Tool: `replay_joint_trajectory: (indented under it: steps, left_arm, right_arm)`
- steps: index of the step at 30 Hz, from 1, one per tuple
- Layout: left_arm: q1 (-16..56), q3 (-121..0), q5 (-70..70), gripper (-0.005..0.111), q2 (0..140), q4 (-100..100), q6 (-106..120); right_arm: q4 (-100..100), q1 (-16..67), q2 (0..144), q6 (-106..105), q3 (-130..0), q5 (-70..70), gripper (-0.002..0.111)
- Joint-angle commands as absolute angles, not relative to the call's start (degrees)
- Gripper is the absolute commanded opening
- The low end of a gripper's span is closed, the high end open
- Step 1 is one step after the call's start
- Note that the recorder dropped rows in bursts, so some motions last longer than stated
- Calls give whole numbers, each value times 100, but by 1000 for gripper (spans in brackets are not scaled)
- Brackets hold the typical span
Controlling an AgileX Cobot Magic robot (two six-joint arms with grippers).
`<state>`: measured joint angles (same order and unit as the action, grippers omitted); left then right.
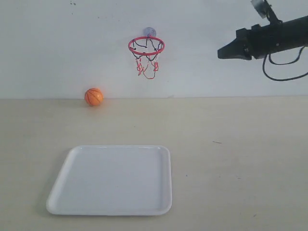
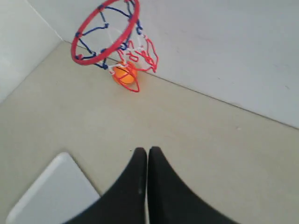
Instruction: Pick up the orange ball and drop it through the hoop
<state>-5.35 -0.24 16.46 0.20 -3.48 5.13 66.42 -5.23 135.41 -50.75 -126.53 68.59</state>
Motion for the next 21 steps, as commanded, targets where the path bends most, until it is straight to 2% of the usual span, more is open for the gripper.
replay_joint_trajectory:
  steps: [1, 5, 10, 15, 21]
  left_arm:
    - [-559, 0, 1651, 4, 0, -388, 524]
    - [-559, 0, 1651, 4, 0, -388, 524]
    - [-559, 0, 1651, 4, 0, -388, 524]
    - [-559, 0, 1651, 4, 0, -388, 524]
    - [-559, 0, 1651, 4, 0, -388, 524]
  right_arm:
    - [6774, -627, 12679, -5420, -11120, 6996, 0]
    - [6786, -627, 11297, -6629, -8413, 6996, 0]
    - [6775, -627, 10424, -6675, -6458, 6996, 0]
    - [6775, -627, 10351, -6675, -5818, 6996, 0]
    - [6763, -627, 10351, -6675, -5730, 6996, 0]
